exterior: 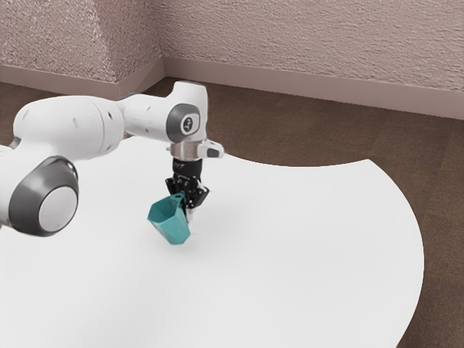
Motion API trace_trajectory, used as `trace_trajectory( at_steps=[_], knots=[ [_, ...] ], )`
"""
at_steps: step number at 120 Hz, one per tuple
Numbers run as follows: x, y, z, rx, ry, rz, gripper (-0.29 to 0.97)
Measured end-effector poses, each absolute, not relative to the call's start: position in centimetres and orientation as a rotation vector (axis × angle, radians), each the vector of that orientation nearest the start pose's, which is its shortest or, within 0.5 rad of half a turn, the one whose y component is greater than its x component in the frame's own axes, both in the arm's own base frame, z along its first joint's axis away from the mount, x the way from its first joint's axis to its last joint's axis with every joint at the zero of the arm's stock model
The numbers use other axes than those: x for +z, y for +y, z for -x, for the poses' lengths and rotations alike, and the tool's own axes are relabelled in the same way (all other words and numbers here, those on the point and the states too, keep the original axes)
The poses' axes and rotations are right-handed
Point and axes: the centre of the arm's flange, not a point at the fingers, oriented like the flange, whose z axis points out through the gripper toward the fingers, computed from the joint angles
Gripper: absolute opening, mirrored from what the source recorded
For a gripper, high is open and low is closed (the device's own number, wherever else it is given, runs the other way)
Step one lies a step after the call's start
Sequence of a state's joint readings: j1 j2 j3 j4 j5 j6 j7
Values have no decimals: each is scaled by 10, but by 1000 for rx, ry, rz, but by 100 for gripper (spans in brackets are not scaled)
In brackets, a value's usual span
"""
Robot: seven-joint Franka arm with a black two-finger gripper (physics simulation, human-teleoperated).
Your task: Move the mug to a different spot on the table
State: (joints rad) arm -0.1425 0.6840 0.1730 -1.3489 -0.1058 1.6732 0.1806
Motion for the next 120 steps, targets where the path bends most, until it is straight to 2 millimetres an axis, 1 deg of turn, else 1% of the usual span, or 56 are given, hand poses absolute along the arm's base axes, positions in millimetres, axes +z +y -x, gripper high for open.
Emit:
trace_trajectory(
  at_steps=[27,57,80,107,108,120],
  knots=[
    [291,5,-687,593,177,3111,-3],
    [283,6,-686,615,169,3106,-5],
    [278,10,-686,627,155,3105,-5],
    [267,5,-686,643,162,3103,-5],
    [266,5,-686,643,163,3103,-5],
    [267,4,-687,633,163,3112,18]
  ],
)
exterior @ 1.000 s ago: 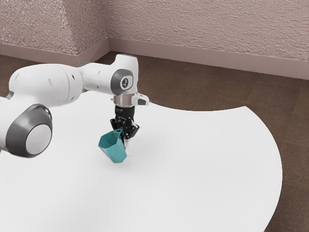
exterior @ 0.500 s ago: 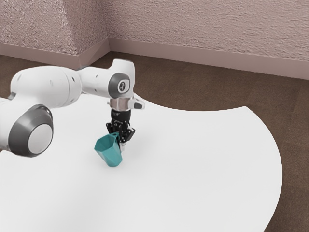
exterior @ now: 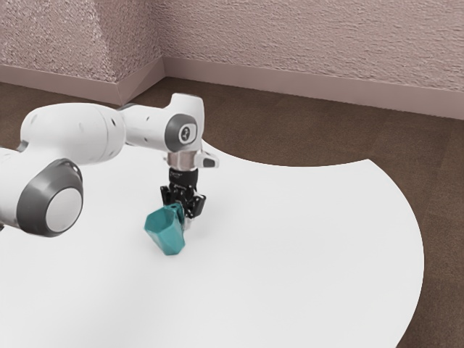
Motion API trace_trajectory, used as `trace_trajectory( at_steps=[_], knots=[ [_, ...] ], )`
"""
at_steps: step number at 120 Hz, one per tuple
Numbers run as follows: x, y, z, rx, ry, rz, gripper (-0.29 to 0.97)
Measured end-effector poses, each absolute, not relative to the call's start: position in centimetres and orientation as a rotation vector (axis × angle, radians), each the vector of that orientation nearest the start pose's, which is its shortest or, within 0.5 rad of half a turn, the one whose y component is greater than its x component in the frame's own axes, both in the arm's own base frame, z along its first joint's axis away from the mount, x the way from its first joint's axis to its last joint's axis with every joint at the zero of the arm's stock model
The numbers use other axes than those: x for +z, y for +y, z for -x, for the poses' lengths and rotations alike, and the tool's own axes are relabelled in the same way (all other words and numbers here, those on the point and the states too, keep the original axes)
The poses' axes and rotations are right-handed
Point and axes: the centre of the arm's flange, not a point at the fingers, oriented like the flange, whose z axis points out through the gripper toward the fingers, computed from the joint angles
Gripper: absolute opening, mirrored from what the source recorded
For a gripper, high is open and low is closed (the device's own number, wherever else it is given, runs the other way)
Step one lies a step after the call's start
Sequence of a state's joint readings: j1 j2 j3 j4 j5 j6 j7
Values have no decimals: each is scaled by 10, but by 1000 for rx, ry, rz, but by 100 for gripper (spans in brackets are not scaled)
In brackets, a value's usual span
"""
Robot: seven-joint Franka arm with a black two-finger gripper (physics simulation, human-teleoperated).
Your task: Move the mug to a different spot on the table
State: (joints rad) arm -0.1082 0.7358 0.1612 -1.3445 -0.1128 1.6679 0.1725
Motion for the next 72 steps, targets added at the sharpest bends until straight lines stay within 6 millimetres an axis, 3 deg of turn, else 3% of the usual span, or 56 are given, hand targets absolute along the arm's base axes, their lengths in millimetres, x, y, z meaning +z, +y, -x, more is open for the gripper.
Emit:
trace_trajectory(
  at_steps=[13,28,55,72],
  knots=[
    [281,11,-695,573,149,3125,37],
    [291,20,-706,471,132,3136,50],
    [323,24,-722,265,137,3149,61],
    [366,26,-719,152,129,3163,63]
  ],
)
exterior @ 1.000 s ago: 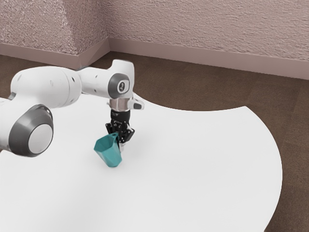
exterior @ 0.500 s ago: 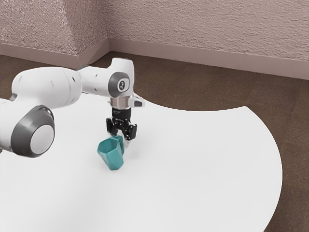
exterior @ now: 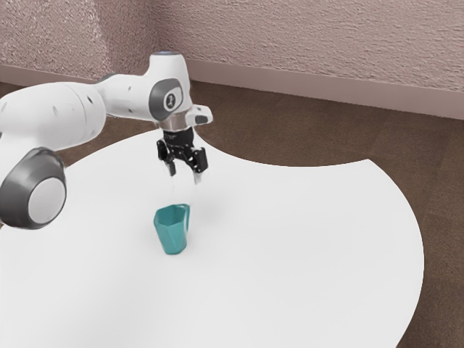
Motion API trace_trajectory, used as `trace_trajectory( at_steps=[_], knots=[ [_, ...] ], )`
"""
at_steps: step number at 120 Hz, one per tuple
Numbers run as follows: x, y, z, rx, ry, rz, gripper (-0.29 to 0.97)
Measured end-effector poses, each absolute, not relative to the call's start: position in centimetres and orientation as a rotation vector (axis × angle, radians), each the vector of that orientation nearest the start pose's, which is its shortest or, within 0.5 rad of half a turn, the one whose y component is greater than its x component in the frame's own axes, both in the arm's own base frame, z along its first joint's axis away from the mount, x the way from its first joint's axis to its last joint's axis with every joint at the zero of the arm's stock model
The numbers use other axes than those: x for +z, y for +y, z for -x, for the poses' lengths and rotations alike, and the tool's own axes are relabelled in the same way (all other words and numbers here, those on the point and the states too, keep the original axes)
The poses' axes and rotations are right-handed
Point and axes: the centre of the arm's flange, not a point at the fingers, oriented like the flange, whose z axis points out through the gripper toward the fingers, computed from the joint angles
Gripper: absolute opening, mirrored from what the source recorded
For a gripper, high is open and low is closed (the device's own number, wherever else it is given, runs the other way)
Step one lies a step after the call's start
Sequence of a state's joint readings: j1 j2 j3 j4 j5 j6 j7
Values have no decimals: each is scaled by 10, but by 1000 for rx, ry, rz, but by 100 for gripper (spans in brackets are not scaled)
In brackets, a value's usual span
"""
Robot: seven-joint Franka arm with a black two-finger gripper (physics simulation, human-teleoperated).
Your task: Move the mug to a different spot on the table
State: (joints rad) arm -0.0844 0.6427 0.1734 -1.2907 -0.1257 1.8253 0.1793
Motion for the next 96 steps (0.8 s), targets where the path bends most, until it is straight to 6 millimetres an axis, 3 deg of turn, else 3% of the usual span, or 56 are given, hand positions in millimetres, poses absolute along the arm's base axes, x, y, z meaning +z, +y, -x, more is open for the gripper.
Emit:
trace_trajectory(
  at_steps=[34,50,75,96],
  knots=[
    [473,37,-697,-21,79,3181,66],
    [532,50,-654,-49,17,3202,66],
    [585,67,-593,-21,-79,3189,66],
    [610,66,-572,7,-134,3156,66]
  ],
)
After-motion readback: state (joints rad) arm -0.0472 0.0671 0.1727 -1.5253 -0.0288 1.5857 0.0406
